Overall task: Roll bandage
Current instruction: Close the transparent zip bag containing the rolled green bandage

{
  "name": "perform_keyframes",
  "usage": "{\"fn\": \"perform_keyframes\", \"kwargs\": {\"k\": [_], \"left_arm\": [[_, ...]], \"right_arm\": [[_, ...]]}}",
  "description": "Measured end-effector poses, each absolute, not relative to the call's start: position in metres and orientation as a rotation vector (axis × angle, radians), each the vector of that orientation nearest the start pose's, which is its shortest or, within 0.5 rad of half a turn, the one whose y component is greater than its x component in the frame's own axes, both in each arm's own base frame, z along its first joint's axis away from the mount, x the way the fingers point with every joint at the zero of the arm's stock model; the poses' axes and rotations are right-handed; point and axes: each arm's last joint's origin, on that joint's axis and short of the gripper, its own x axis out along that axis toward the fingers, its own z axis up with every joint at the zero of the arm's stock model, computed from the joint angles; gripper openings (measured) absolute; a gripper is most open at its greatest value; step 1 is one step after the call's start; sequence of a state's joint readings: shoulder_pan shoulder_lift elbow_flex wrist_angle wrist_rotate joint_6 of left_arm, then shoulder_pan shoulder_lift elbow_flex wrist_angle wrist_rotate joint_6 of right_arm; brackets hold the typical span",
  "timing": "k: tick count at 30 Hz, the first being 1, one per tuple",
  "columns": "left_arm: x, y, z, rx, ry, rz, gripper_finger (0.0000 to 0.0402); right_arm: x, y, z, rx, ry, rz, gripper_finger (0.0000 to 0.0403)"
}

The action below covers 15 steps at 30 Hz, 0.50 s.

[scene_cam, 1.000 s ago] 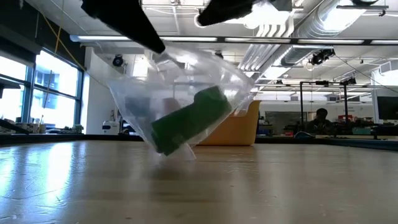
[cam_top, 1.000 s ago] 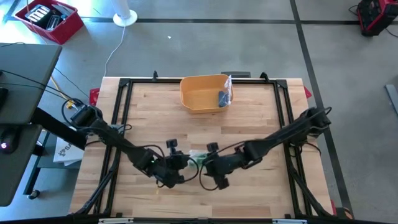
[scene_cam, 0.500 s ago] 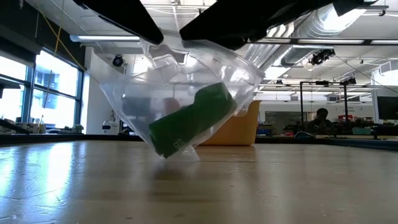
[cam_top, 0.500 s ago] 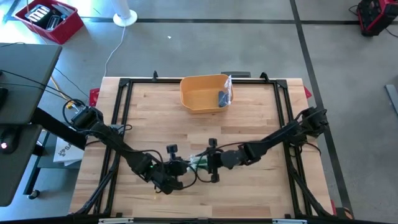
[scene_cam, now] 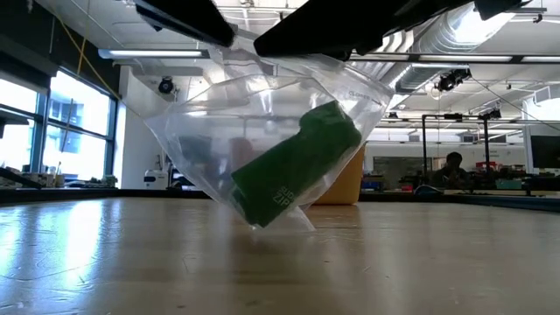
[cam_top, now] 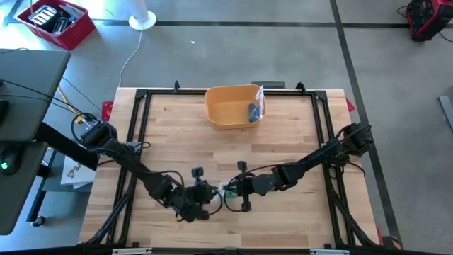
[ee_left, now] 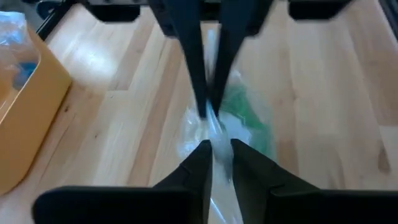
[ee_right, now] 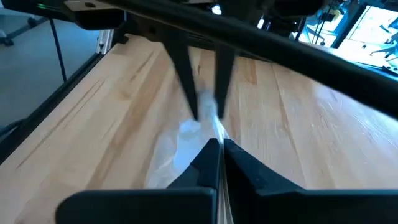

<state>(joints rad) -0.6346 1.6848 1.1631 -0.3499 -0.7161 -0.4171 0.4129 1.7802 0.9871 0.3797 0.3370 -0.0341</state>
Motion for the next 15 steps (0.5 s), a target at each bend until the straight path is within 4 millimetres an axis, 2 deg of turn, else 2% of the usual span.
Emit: {"fn": "perform_keyframes", "kwargs": {"k": [5,12,15], "left_arm": [[0.276,-0.203,0.218,0.206,0.574,0.306,0.0059],[0.269,-0.205,0.207,0.197,0.484,0.378,0.0008],[0.271,-0.202,0.203,0.200,0.462,0.381,0.0004]], "right_arm": [[0.349,0.142,0.191,-0.178,0.385,0.080,0.0002],[0.349,0.143,0.193,-0.176,0.370,0.082,0.0001],[0.349,0.143,0.193,-0.171,0.370,0.085,0.0001]]}}
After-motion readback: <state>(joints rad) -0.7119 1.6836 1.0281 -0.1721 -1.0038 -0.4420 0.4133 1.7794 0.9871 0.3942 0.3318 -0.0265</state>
